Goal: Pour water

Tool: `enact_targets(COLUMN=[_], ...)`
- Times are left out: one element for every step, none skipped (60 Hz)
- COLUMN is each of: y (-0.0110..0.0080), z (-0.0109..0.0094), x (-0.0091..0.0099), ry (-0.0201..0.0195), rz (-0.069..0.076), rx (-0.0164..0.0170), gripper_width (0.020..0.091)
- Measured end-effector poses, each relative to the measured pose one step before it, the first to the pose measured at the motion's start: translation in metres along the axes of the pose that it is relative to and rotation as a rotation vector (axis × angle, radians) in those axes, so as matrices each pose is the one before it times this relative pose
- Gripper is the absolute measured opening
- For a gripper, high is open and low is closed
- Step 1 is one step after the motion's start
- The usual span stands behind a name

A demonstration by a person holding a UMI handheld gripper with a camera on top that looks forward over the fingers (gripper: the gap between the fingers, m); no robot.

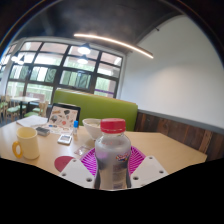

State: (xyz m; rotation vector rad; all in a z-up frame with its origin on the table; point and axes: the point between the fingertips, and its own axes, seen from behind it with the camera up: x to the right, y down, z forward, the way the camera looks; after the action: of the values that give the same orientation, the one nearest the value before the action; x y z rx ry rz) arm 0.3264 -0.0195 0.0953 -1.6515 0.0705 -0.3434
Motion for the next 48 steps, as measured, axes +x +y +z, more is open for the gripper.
enact_targets(y=[-0.00308, -0.00396, -0.00535, -0.0065, -0.00611, -0.00332, -0.00801, -0.00846, -0.0088, -0.00932, -0.01231, -0.00953, -0.00907, -0.00894, -0.00816, -0.00803, -0.00871, -0.008, -0.00892, -0.00866, -0.00871, -0.00628, -0.00349, -0.00908, -0.00661, -0.00571, -0.00553, -0.0048, -0.00305, -0.00465, -0.00374, 0.00377, -0.0008, -0.00245, -0.00351, -0.00394, -0.00317, -0.00253, -0.00226, -0.00636, 0.0031, -0.00085, 0.00005, 0.00012, 0.00048, 0.00005, 0.00452, 0.00128], z=[-0.00038, -0.00056, -0.00067, -0.00041, 0.0014, 0.00128, -0.00072, -0.00036, -0.00035, -0.00051, -0.0007, 0.00027, -0.00006, 0.0, 0.00432, 0.00295, 0.00018, -0.00607, 0.00605, 0.00019, 0.00055, -0.00532, 0.0055, 0.00872, 0.0002, 0.00097, 0.00076, 0.00085, -0.00805, 0.00088, 0.00308, -0.00543, 0.0122, 0.00104, 0.00101, 0.00107, 0.00082, 0.00045, 0.00068, -0.01397, 0.01291, -0.00147, -0.00064, -0.00039, -0.00001, -0.00053, -0.01175, -0.00262], x=[-0.00354, -0.00362, -0.00362, -0.00373, -0.0033, -0.00624, -0.00463, -0.00494, -0.00498, -0.00431, 0.00092, -0.00311, -0.00254, -0.00234, -0.00039, -0.01055, -0.00347, 0.00436, -0.00981, -0.00245, -0.00203, 0.00515, 0.00148, -0.00722, -0.00093, -0.00085, -0.00059, -0.00094, 0.00368, -0.0013, -0.00164, 0.00567, 0.00704, -0.00159, -0.00124, -0.00064, 0.00002, 0.00004, -0.00082, -0.00286, 0.00144, -0.00059, 0.00002, 0.00007, 0.00037, -0.00004, -0.00069, -0.00056], ry=[-0.00239, -0.00065, 0.00143, 0.00074, -0.0017, -0.0008, -0.00054, -0.00161, -0.002, -0.00104, -0.0037, 0.0034, 0.00475, 0.00563, -0.00026, 0.01736, 0.00519, -0.00446, 0.00992, 0.00083, 0.00161, -0.00437, -0.00011, 0.01728, 0.00992, 0.00685, 0.00652, 0.00623, -0.00141, 0.0013, 0.00361, -0.00541, -0.00533, 0.00212, 0.00335, 0.00785, 0.01123, 0.00908, 0.00468, 0.00265, -0.00366, -0.00038, 0.00037, 0.00065, 0.00048, -0.00028, -0.00161, -0.00097], rz=[-0.0276, -0.0307, -0.0323, -0.0347, -0.0352, -0.0344, -0.0414, -0.0452, -0.0491, -0.0546, -0.0622, -0.0628, -0.0665, -0.0708, -0.0706, -0.0694, -0.0726, -0.0751, -0.0694, -0.0747, -0.0773, -0.0805, -0.0761, -0.0691, -0.0751, -0.0737, -0.0698, -0.0624, -0.0647, -0.0546, -0.0489, -0.0525, -0.0288, -0.0469, -0.0477, -0.0431, -0.0355, -0.03, -0.0272, -0.0376, -0.0111, -0.0139, -0.0091, -0.0055, -0.0046, -0.0057, -0.012, -0.0038], rx=[-0.00049, 0.00006, 0.00274, 0.00413, 0.00409, 0.01017, 0.00756, 0.00817, 0.00734, 0.00818, 0.00521, 0.00933, 0.00792, 0.00671, 0.00687, 0.00766, 0.00538, 0.00372, 0.00943, 0.00939, 0.01093, 0.01085, 0.01436, 0.00836, 0.0072, 0.0074, 0.00681, 0.00594, 0.00631, 0.00847, 0.00717, 0.00862, 0.01542, 0.00506, 0.00905, 0.0099, 0.00759, 0.00593, 0.00535, -0.01229, 0.01186, 0.00369, 0.00206, 0.0003, -0.00111, -0.00006, -0.00099, 0.00113], gripper_width=[0.0345, 0.0344, 0.0345, 0.0344, 0.0345, 0.0346, 0.0344, 0.0344, 0.0344, 0.0345, 0.0343, 0.0343, 0.0344, 0.0344, 0.0344, 0.0344, 0.0344, 0.0343, 0.0342, 0.0344, 0.0344, 0.0343, 0.0343, 0.0344, 0.0342, 0.0343, 0.0343, 0.0344, 0.0344, 0.0345, 0.0346, 0.0345, 0.0345, 0.0347, 0.0347, 0.0347, 0.0346, 0.0347, 0.0348, 0.0347, 0.0348, 0.0347, 0.0346, 0.0347, 0.0348, 0.0346, 0.0347, 0.0348])
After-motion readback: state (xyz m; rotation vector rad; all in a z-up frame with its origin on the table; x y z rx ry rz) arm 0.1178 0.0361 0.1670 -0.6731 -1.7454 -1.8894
